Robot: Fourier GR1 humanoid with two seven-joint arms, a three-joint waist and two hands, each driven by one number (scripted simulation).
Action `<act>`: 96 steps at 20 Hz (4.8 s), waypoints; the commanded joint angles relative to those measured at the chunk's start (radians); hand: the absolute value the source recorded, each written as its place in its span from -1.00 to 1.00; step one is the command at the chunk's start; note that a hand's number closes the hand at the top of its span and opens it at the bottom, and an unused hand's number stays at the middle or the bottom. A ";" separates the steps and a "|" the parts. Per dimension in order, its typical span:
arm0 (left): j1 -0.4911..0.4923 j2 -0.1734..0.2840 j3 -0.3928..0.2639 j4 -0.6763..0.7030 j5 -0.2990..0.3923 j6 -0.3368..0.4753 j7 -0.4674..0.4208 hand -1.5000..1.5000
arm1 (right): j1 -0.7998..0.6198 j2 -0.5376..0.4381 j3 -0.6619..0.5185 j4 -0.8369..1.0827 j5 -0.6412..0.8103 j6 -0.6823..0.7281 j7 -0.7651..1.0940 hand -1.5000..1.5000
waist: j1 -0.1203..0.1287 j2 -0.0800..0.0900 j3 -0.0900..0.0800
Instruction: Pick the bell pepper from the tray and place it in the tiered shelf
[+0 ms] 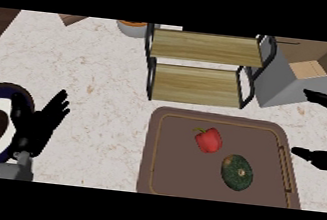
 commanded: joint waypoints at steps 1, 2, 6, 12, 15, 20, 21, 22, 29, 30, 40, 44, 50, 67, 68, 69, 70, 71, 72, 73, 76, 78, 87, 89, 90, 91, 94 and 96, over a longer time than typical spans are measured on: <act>-0.018 -0.030 -0.005 0.008 -0.017 0.033 0.017 0.00 | 0.063 -0.093 0.010 -0.149 -0.009 0.125 0.058 -1.00 | -0.012 -0.003 -0.001; 0.011 -0.026 -0.010 -0.009 -0.020 0.021 0.013 0.00 | 0.055 -0.071 0.028 -0.178 0.016 0.105 0.115 -1.00 | -0.005 -0.002 -0.001; 0.032 -0.029 -0.009 -0.031 -0.026 0.030 0.021 0.00 | 0.097 -0.117 0.060 -0.410 0.027 0.121 0.305 -1.00 | -0.007 -0.004 -0.002; 0.000 -0.017 -0.003 -0.031 -0.008 -0.008 0.058 0.00 | 0.075 -0.035 0.174 -0.664 0.162 -0.020 0.717 -1.00 | -0.006 -0.003 -0.002; 0.008 -0.048 -0.020 -0.044 -0.043 0.027 0.017 0.00 | -0.113 0.024 0.229 -0.614 0.231 -0.028 0.912 -1.00 | 0.019 0.002 -0.002; 0.014 -0.055 -0.023 -0.076 -0.044 0.033 0.069 0.00 | -0.140 0.134 0.349 -0.569 0.444 -0.054 1.044 -1.00 | 0.012 0.001 -0.001; -0.001 -0.052 -0.010 -0.010 -0.054 0.016 0.006 0.00 | -0.187 0.166 0.376 -0.602 0.464 -0.043 1.139 -1.00 | 0.010 0.002 -0.001; 0.001 -0.021 0.012 -0.046 -0.027 -0.016 0.044 0.00 | -0.202 0.192 0.353 -0.524 0.453 -0.013 1.101 -1.00 | 0.011 0.002 -0.001; -0.031 -0.036 0.025 -0.060 -0.036 0.013 0.107 0.00 | -0.213 0.304 0.463 -0.556 0.579 0.093 1.262 -1.00 | 0.005 0.000 0.000; 0.018 -0.051 0.001 -0.108 -0.046 0.011 0.103 0.00 | -0.166 0.325 0.500 -0.544 0.649 0.058 1.238 -1.00 | 0.006 0.000 0.000; 0.033 -0.075 0.027 -0.042 -0.079 -0.016 0.027 0.00 | -0.114 0.451 0.496 -0.477 0.861 0.098 1.261 -1.00 | 0.004 0.000 0.000; -0.006 -0.052 0.075 0.004 -0.067 -0.063 0.021 0.00 | -0.040 0.448 0.417 -0.455 0.897 0.106 1.144 -1.00 | 0.002 0.001 0.000; -0.036 -0.071 0.087 0.060 -0.069 -0.069 -0.001 0.00 | -0.082 0.528 0.417 -0.303 0.976 0.091 1.105 -1.00 | 0.003 0.002 0.000; 0.004 -0.153 0.055 -0.020 -0.141 -0.011 0.017 0.00 | -0.145 0.609 0.249 -0.004 1.110 -0.068 0.851 -1.00 | 0.004 0.002 0.000; 0.023 -0.113 0.069 -0.046 -0.135 -0.055 0.034 0.00 | -0.087 0.644 0.286 -0.061 1.152 -0.088 0.872 -1.00 | 0.003 0.001 0.000; -0.063 -0.121 0.084 0.057 -0.140 -0.042 -0.011 0.00 | -0.077 0.668 0.336 -0.052 1.184 -0.097 0.897 -1.00 | 0.001 0.002 0.000; 0.023 -0.124 0.090 -0.035 -0.118 -0.050 0.001 0.00 | -0.095 0.677 0.309 0.026 1.194 -0.148 0.845 -1.00 | 0.005 0.001 0.000; 0.028 -0.103 0.086 -0.065 -0.128 -0.061 0.048 0.00 | -0.142 0.668 0.254 0.019 1.163 -0.095 0.825 -1.00 | 0.005 0.001 0.000; 0.009 -0.108 0.107 0.007 -0.117 -0.074 -0.002 0.00 | -0.110 0.674 0.258 0.031 1.181 -0.114 0.815 -1.00 | 0.004 0.001 0.000; 0.028 -0.136 0.083 0.004 -0.135 -0.053 -0.017 0.00 | -0.151 0.644 0.223 0.030 1.147 -0.059 0.796 -1.00 | 0.004 0.001 0.000; 0.045 -0.101 0.089 -0.052 -0.105 -0.092 0.024 0.00 | -0.102 0.612 0.360 0.115 1.192 0.024 0.770 1.00 | 0.020 0.002 0.000; -0.004 -0.100 0.094 -0.024 -0.115 -0.081 0.018 0.00 | -0.188 0.628 0.383 0.144 1.226 0.048 0.758 1.00 | 0.014 0.004 0.000; 0.003 -0.094 0.120 0.050 -0.122 -0.097 -0.017 0.00 | -0.069 0.679 0.373 0.004 1.197 -0.054 0.630 1.00 | 0.001 0.001 0.000; -0.011 -0.117 0.101 0.017 -0.129 -0.070 0.013 0.00 | -0.076 0.713 0.486 0.054 1.100 -0.095 0.783 1.00 | 0.010 0.002 0.000; -0.017 -0.109 0.097 -0.010 -0.127 -0.072 0.047 0.00 | -0.096 0.713 0.540 -0.042 1.024 -0.027 0.906 1.00 | 0.015 0.000 0.000; -0.033 -0.128 0.092 0.020 -0.135 -0.061 0.024 0.00 | -0.085 0.713 0.560 -0.007 0.980 -0.059 0.916 1.00 | 0.013 0.003 0.000; 0.073 -0.121 0.062 -0.073 -0.142 -0.093 0.006 0.00 | -0.191 0.714 0.697 -0.037 0.845 -0.094 1.147 1.00 | 0.041 0.000 0.001; 0.003 -0.093 0.113 0.010 -0.112 -0.105 0.008 0.00 | -0.186 0.715 0.769 -0.130 0.820 -0.210 1.194 1.00 | 0.020 0.001 0.000</act>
